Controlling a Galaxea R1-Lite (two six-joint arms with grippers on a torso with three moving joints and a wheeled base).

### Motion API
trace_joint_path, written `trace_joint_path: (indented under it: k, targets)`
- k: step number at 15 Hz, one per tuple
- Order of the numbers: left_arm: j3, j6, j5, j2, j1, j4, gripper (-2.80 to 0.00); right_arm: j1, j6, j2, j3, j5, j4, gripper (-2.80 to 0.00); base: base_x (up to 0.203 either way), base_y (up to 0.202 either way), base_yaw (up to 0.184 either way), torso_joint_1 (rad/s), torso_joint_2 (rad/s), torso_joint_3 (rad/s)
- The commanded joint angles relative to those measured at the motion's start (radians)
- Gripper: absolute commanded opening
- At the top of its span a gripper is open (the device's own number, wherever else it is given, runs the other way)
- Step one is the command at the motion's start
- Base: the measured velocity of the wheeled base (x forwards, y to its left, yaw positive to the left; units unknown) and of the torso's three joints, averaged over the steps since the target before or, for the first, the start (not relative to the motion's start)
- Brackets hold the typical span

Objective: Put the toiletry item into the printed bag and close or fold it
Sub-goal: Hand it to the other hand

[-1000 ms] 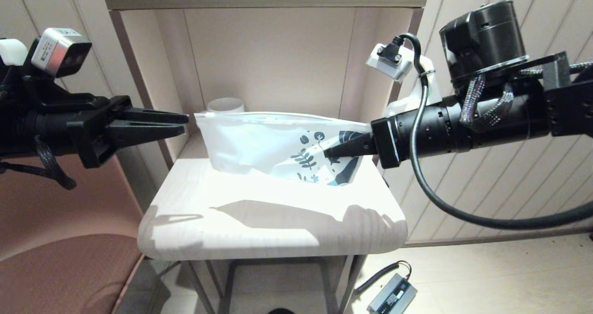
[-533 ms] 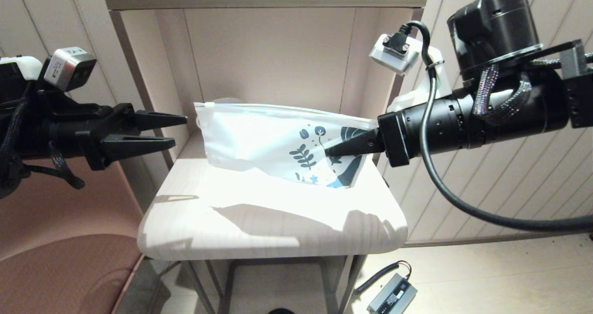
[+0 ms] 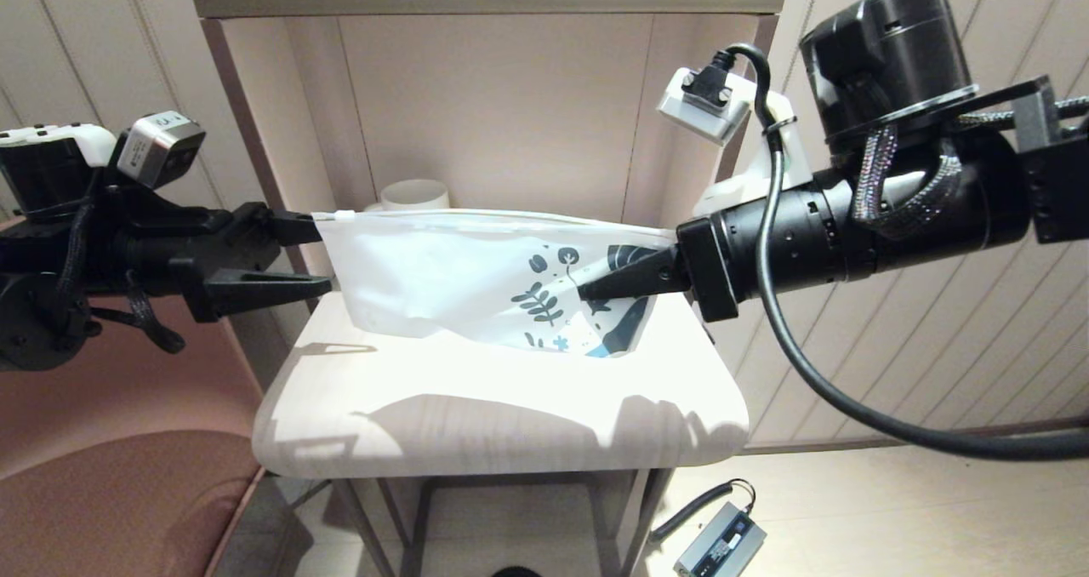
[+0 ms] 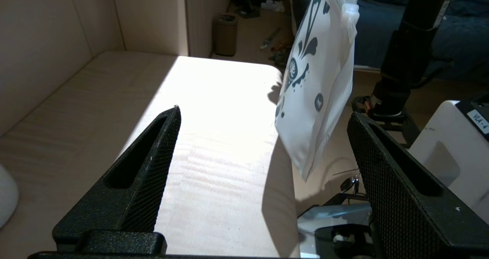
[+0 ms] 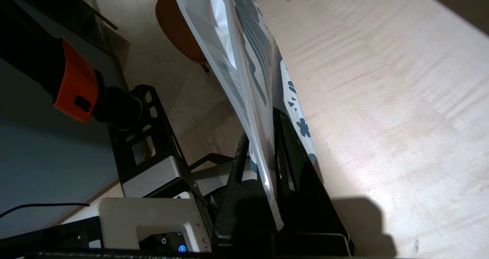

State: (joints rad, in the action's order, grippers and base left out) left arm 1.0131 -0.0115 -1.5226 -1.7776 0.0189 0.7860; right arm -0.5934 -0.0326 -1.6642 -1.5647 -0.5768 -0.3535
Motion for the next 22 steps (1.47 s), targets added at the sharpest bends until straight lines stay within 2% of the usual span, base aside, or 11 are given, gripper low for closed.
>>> trace_joint_path:
  k: [1, 7, 13, 22]
  targets:
    - [0.011, 0.001, -0.047, -0.009, -0.013, 0.006, 0.0, -0.014, 0.0, -0.023, -0.02, -0.003, -0.002, -2.8, 0.0, 0.0, 0.0, 0.0, 0.0, 0.0]
    - [0.013, 0.002, -0.047, 0.035, -0.103, 0.003, 0.0, -0.032, 0.011, -0.074, -0.087, -0.002, -0.058, -2.8, 0.0, 0.0, 0.0, 0.0, 0.0, 0.0]
    - [0.004, 0.004, -0.047, 0.094, -0.111, -0.015, 0.0, -0.032, 0.013, -0.075, -0.1, 0.0, -0.056, -2.8, 0.0, 0.0, 0.0, 0.0, 0.0, 0.0]
    - [0.005, 0.007, -0.047, 0.09, -0.109, -0.04, 0.0, -0.032, 0.014, -0.072, -0.113, 0.0, -0.058, -2.8, 0.0, 0.0, 0.0, 0.0, 0.0, 0.0]
